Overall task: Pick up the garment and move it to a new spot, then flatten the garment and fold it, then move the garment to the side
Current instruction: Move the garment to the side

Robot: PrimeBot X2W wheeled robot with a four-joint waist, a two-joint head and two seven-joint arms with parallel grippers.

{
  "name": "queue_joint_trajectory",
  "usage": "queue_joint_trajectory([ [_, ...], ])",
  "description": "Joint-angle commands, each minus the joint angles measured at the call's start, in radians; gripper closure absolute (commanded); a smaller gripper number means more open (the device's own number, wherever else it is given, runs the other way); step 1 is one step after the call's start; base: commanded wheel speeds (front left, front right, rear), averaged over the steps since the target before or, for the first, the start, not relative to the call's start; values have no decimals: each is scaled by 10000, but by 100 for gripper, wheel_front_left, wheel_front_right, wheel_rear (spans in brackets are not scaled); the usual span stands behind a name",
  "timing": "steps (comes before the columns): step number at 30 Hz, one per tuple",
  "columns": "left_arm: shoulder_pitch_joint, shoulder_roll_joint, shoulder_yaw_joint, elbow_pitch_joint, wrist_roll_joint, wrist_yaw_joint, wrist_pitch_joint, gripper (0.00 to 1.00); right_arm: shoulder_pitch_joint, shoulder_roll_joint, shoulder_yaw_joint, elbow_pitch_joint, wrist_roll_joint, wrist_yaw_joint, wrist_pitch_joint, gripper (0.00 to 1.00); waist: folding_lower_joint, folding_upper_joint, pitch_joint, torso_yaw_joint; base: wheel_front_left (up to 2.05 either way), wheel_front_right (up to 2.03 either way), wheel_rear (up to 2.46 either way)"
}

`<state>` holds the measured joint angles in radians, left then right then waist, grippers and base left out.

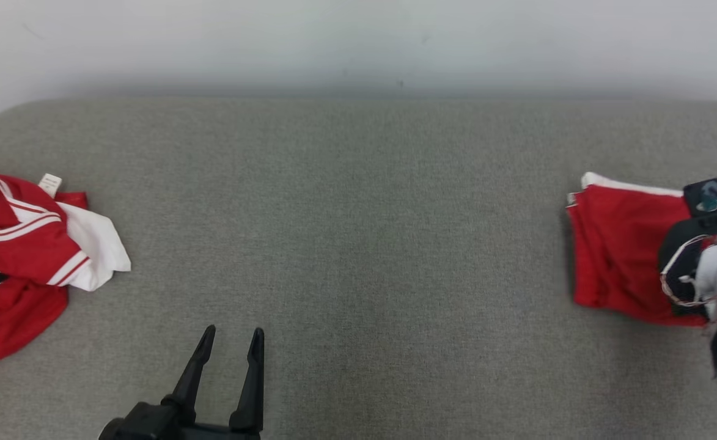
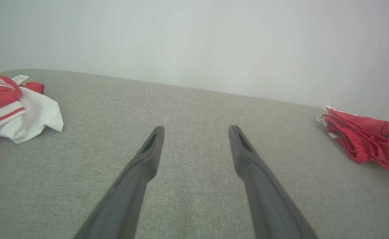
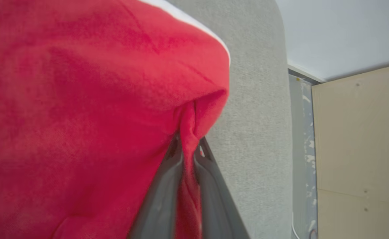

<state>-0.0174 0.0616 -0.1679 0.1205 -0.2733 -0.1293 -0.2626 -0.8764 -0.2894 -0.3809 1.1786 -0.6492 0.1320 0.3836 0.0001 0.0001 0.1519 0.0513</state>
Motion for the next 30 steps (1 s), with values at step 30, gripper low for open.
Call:
queue_joint_trajectory([
  [30,-732,417,-406,-718,-138,-3,-38,0,726,-3277,2106,-1017,721,-34,-2423,77,-1,-1,1671,107,0,0,0],
])
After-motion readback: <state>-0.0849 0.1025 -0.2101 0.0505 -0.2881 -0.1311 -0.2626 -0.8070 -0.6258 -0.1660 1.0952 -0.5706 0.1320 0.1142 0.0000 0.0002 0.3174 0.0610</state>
